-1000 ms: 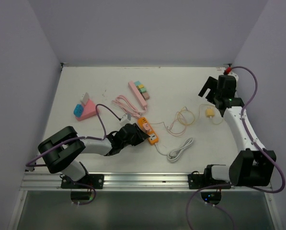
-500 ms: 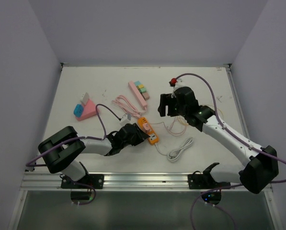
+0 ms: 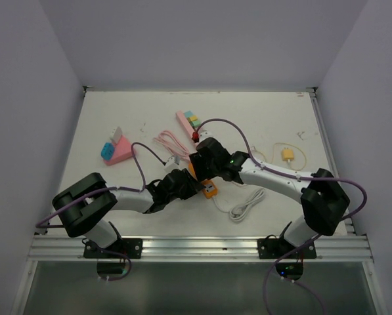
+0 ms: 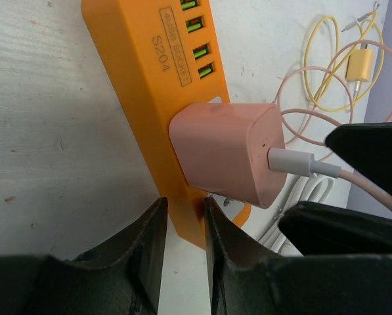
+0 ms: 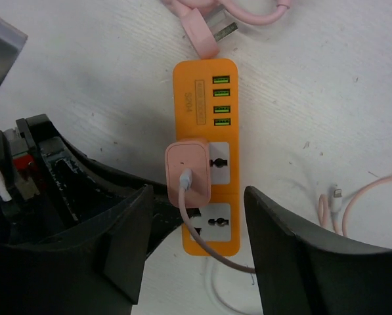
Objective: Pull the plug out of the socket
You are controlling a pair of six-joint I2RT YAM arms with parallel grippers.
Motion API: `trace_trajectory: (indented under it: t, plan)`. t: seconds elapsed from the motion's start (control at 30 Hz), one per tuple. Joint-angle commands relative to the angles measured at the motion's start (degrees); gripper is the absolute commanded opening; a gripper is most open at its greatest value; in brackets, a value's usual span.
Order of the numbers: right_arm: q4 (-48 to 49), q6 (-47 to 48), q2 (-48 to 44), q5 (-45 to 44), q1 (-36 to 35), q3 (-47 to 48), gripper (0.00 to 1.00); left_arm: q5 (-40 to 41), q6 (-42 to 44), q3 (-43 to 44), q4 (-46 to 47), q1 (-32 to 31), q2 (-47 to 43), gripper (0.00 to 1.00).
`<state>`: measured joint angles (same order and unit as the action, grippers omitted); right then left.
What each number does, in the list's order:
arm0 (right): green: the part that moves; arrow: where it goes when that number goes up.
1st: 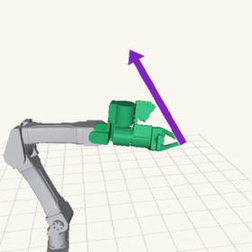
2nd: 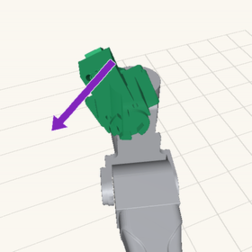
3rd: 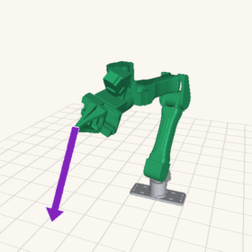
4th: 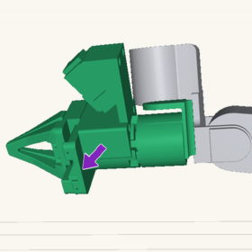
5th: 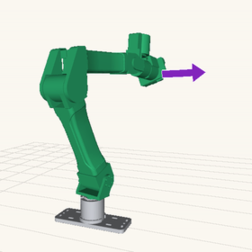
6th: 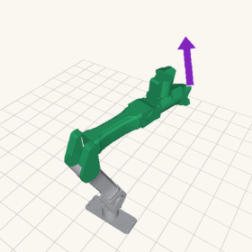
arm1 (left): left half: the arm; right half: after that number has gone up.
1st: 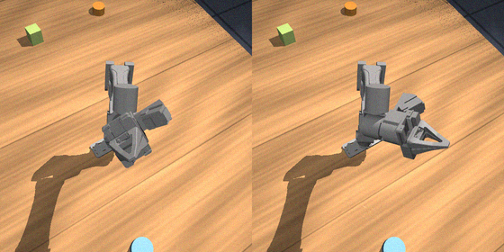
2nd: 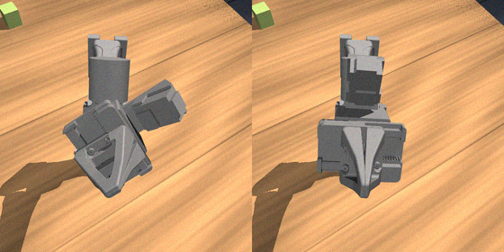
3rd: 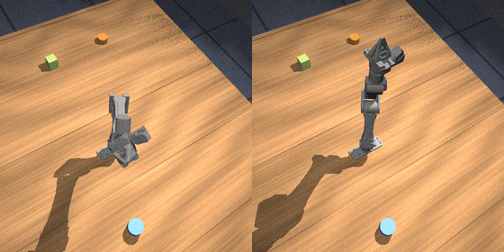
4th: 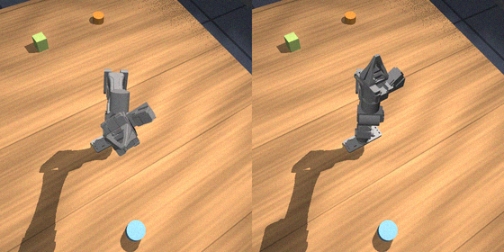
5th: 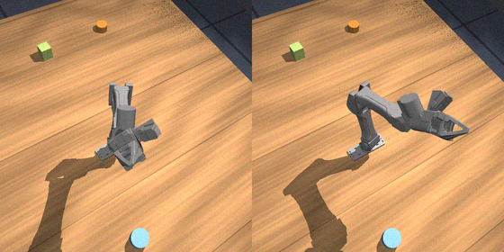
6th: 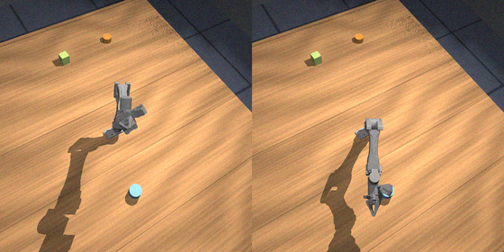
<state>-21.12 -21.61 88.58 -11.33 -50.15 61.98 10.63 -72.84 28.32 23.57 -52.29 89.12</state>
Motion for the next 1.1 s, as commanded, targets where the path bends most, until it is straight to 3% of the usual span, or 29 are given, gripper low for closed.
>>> trace_trajectory:
  t: [0.0, 0.27, 0.37, 0.5, 0.6, 1.07]
  plan:
    - [2.4, -0.7, 2.1, -2.4, -0.7, 2.2, 0.59, 0.3, 2.8, -1.6, -10.6, -0.3, 3.3, 0.32]
    - [3.7, -0.7, 7.5, -2.3, -1.7, 2.6, 0.51, 0.2, 2.9, -1.4, -10.6, -0.3, 3.5, 0.32]
    - [4.2, -0.6, 7.7, -3.1, -1.8, 2.2, 0.42, 0.2, 2.9, -1.4, -10.7, -0.3, 3.6, 0.32]
    - [4.3, -0.5, 5.7, -2.8, -1.8, 2.0, 0.13, 0.1, 2.6, -1.5, -10.7, -0.3, 3.8, 0.32]
    - [4.3, -0.4, 4.0, -3.0, -1.7, 2.4, 0.00, -0.3, 2.6, -1.4, -10.6, -0.1, 4.1, 0.32]
    - [3.4, -1.2, -1.4, -5.4, -1.7, 3.1, 0.00, -1.7, 2.0, -1.5, -10.6, 0.5, 5.4, 0.32]
